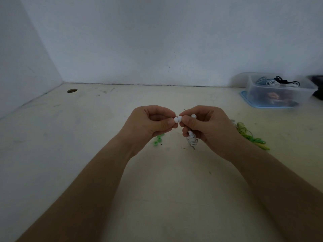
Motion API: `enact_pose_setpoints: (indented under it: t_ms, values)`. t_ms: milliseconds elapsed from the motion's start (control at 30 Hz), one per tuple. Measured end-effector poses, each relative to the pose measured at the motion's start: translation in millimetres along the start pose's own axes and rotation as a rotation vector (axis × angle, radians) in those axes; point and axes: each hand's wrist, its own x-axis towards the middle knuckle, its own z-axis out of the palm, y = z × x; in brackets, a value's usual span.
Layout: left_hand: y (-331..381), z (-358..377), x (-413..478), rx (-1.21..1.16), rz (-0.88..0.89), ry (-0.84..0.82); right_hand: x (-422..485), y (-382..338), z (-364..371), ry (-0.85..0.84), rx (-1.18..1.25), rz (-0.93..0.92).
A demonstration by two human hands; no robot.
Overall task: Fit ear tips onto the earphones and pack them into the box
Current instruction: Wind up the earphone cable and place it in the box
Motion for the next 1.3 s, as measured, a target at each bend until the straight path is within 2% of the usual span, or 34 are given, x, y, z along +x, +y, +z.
enact_pose_setpoints:
  t_ms: [233, 500, 667, 867, 1133, 1300]
  values:
    - [-1, 1, 1, -0.001, -0.008, 0.020, 1, 2, 0, 0.029, -0.051, -0.022]
    - [-2, 0, 1, -0.036, 0.007, -0.015, 2, 1, 0, 0.010, 0.071, 0.028]
    - [-5, 0, 2, -0.026, 0.002, 0.000, 1, 2, 0, 0.039, -0.048, -0.046]
    - [-6, 0, 4, -0.069, 0.010, -0.026, 2, 3, 1, 0.048, 0.160, 0.052]
    - [-7, 21, -1, 0.407, 0.156, -0.057, -2, -12, 0, 0.118, 0.392, 0.129]
    - [-13, 37, -1, 0.430, 0.103, -0.045, -1, -24, 0, 0.212, 0.521, 0.178]
